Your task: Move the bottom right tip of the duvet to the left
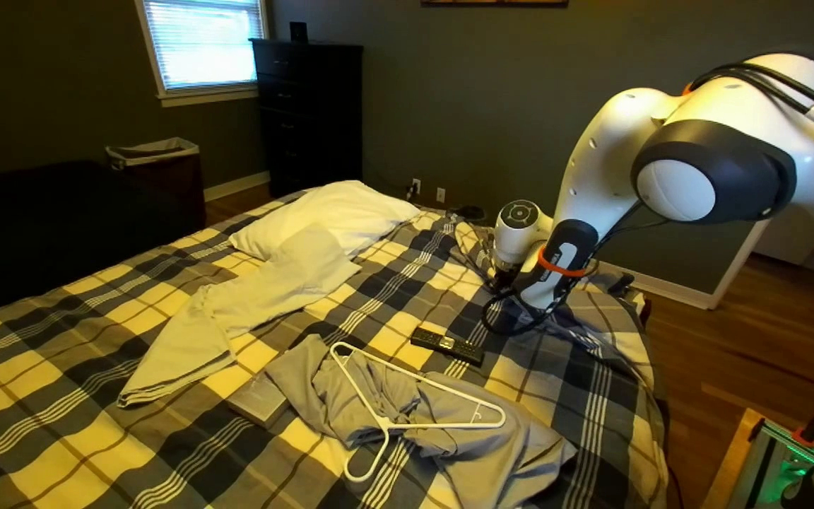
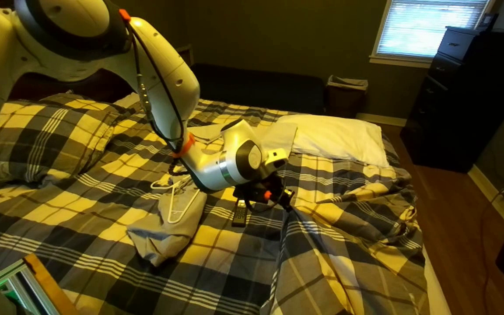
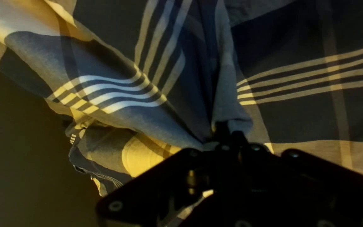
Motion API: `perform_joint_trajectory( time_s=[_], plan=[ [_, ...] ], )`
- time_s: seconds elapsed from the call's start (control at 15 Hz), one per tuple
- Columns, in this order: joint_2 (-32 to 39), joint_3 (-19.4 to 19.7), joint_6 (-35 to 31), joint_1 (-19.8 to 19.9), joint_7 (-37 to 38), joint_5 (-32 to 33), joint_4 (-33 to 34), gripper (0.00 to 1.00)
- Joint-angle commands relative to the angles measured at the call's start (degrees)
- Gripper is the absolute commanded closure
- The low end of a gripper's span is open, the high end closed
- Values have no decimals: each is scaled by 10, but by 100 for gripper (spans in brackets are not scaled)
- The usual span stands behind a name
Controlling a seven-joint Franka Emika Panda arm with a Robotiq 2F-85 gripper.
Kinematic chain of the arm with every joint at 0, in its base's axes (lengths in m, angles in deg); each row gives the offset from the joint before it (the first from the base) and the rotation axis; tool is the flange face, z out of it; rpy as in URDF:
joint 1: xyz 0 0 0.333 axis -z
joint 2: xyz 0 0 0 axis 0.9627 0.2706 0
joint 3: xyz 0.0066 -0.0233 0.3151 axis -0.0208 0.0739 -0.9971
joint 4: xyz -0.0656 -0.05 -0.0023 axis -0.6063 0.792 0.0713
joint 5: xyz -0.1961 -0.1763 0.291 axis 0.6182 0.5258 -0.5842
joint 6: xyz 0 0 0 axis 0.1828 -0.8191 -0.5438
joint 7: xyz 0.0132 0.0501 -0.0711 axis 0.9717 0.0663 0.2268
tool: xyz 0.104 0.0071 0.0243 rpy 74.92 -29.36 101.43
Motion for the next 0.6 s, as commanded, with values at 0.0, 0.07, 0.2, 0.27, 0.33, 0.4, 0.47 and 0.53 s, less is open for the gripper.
perform_joint_trajectory(
  time_s=[0.0,0.07,0.2,0.27,0.33,0.4,0.47,0.53],
  plan=[
    [8,5,-2,-7,-38,-46,1,97],
    [9,4,-2,-2,-42,-48,4,97],
    [9,4,-2,6,-47,-47,7,97],
    [9,3,-2,6,-47,-47,7,97],
    [9,3,-2,6,-47,-47,7,99],
    [4,25,-4,-32,-45,-42,0,99],
    [-2,49,-10,-76,-49,-33,-11,99],
    [-12,73,-8,-122,-22,8,-23,99]
  ],
)
